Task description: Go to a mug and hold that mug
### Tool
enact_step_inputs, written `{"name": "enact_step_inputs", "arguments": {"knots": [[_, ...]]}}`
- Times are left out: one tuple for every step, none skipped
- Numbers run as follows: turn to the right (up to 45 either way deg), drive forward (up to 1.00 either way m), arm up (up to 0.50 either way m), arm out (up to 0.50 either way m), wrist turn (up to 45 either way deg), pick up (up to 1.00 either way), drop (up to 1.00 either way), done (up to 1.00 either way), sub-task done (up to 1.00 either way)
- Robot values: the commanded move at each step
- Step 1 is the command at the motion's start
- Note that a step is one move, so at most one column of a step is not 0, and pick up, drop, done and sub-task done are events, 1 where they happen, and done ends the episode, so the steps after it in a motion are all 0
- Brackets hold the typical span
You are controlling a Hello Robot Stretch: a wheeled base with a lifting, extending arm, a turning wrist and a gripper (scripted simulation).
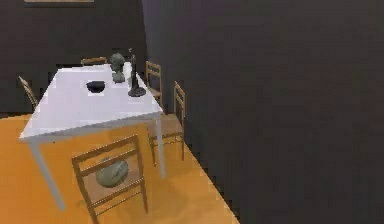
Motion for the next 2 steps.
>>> {"name": "enact_step_inputs", "arguments": {"knots": [[0.0, 0.85, 0.00, 0.00, 0.0, 0.00, 0.00, 0.00, 0.00], [-45.0, 0.00, 0.00, 0.00, 0.0, 0.00, 0.00, 0.00, 0.00]]}}
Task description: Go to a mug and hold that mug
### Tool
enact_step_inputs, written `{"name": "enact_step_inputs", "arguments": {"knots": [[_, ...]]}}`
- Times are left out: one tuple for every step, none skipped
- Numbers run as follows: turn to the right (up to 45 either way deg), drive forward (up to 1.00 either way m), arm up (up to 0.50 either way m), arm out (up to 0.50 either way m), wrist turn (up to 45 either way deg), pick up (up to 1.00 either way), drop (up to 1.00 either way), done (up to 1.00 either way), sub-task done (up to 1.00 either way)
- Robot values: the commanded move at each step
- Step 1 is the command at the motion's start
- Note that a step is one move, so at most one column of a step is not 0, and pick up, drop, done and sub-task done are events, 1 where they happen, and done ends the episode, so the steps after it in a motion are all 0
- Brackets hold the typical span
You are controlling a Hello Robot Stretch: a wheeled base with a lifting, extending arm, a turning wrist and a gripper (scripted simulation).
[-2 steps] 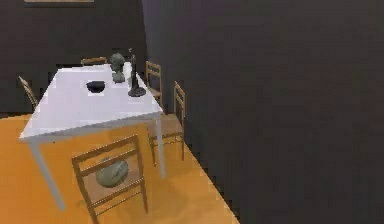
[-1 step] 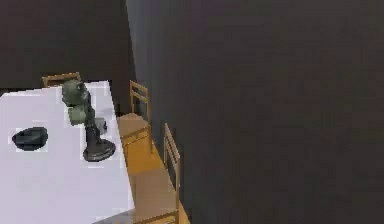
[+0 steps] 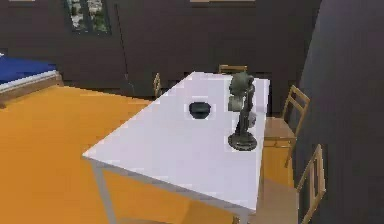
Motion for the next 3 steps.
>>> {"name": "enact_step_inputs", "arguments": {"knots": [[-45.0, 0.00, 0.00, 0.00, 0.0, 0.00, 0.00, 0.00, 0.00], [-24.0, 0.00, 0.00, 0.00, 0.0, 0.00, 0.00, 0.00, 0.00], [-3.0, 0.00, 0.00, 0.00, 0.0, 0.00, 0.00, 0.00, 0.00]]}}
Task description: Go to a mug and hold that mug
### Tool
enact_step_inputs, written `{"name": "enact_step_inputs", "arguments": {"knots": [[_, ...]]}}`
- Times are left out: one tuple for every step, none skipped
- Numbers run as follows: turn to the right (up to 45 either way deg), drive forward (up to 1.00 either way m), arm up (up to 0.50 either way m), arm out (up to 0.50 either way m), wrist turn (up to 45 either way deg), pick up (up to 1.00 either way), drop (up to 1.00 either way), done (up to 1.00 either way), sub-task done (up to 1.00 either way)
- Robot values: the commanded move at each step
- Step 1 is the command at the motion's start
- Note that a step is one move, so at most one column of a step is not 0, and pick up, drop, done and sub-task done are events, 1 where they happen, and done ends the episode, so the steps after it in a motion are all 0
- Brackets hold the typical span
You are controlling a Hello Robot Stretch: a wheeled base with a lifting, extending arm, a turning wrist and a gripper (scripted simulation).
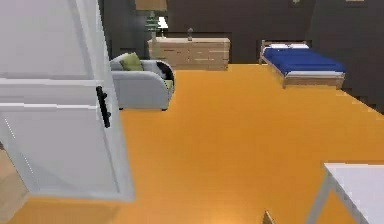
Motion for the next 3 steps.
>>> {"name": "enact_step_inputs", "arguments": {"knots": [[45.0, 0.00, 0.00, 0.00, 0.0, 0.00, 0.00, 0.00, 0.00], [45.0, 0.00, 0.00, 0.00, 0.0, 0.00, 0.00, 0.00, 0.00], [12.0, 0.00, 0.00, 0.00, 0.0, 0.00, 0.00, 0.00, 0.00]]}}
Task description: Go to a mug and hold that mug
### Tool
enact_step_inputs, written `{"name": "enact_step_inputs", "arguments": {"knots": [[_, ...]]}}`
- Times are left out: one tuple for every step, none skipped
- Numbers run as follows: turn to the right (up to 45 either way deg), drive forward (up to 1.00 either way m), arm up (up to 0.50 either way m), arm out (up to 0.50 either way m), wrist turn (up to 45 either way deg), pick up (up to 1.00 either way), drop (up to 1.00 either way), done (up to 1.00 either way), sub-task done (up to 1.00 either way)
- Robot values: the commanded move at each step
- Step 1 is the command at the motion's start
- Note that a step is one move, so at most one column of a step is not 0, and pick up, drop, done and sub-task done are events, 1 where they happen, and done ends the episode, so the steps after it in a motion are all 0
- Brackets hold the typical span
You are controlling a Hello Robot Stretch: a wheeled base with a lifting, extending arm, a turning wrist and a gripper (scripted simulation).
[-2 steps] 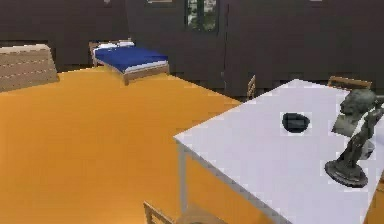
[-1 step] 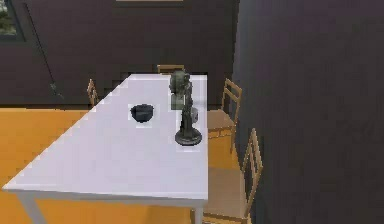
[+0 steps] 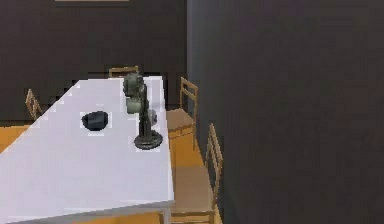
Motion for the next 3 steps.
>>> {"name": "enact_step_inputs", "arguments": {"knots": [[0.0, 0.35, 0.00, 0.00, 0.0, 0.00, 0.00, 0.00, 0.00], [-45.0, 0.00, 0.00, 0.00, 0.0, 0.00, 0.00, 0.00, 0.00], [-45.0, 0.00, 0.00, 0.00, 0.0, 0.00, 0.00, 0.00, 0.00]]}}
